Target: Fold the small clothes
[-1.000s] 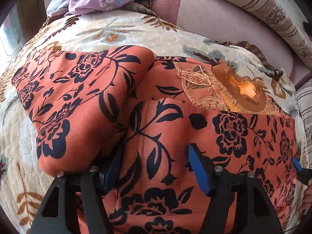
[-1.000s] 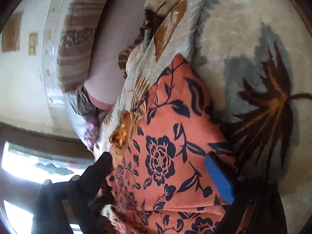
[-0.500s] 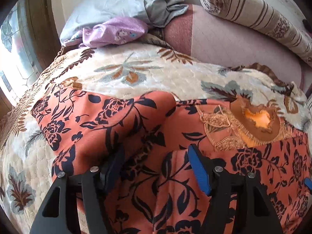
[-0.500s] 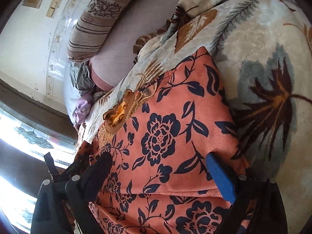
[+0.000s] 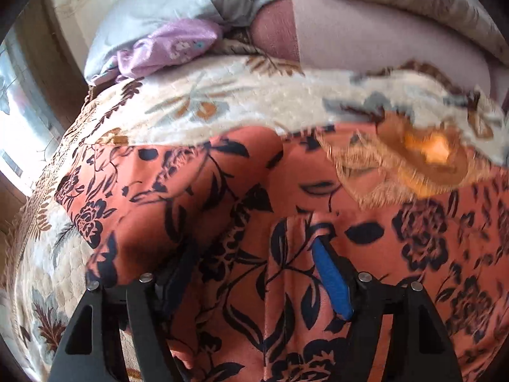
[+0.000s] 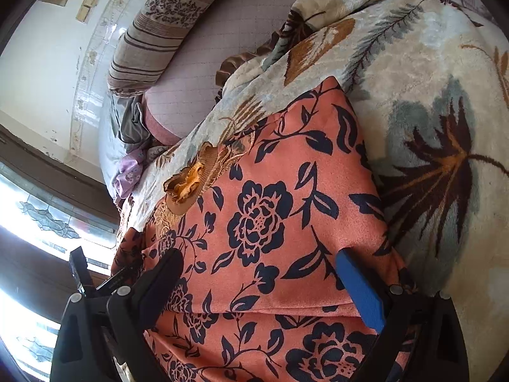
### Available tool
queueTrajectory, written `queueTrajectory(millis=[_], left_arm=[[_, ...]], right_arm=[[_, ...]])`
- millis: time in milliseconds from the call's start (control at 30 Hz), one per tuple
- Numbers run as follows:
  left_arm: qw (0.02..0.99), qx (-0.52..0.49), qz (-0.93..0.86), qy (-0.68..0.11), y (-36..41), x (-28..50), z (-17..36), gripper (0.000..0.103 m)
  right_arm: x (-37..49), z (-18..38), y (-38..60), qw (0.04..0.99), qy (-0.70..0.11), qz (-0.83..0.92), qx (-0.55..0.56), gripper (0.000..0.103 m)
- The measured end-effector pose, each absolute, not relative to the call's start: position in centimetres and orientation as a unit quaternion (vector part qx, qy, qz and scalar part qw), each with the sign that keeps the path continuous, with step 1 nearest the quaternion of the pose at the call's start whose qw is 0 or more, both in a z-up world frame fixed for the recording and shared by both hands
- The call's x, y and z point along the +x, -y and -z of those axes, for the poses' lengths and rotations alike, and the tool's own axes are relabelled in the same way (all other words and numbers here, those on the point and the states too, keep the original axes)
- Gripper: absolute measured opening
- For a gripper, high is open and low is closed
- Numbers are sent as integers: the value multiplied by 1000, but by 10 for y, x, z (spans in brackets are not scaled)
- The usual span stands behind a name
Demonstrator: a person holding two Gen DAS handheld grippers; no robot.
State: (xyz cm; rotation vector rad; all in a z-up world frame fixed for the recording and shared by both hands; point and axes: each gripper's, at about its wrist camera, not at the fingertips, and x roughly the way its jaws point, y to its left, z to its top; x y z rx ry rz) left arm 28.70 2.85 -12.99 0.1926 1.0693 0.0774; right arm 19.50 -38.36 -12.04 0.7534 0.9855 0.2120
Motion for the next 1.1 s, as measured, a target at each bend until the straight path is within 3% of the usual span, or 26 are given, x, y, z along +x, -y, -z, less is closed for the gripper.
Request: queueTrajectory(millis=[267,433,633,733,800,867,1000,1100], left_arm=[[903,29,-2,-428,-35,237,82,77],[863,92,6,-497,-12,234,138,80],[896,39,4,-441,-22,222,107,82],[864,50,7,-502,-20,236,139,86],[877,36,4,-480,-23,229,136,89],[874,25,12,-485,-27,226,128,89],[889,-1,20,-458,-40,214,116,89],[889,-34,35,-455,-53,202,109,89]], right_arm=[[186,97,383,819,-450,-90,345,98],[193,120,397,790,-478,-60,378,98],[204,85,396,810,-449,-96,364,98],[220,100,409,803,-452,-81,381,98],[228,129,427,776,-496,1,389,98],[222,125,432,776,-470,-6,421,97],[234,97,416,813,-444,-56,373,99],[260,116,418,811,-458,-58,360,99]])
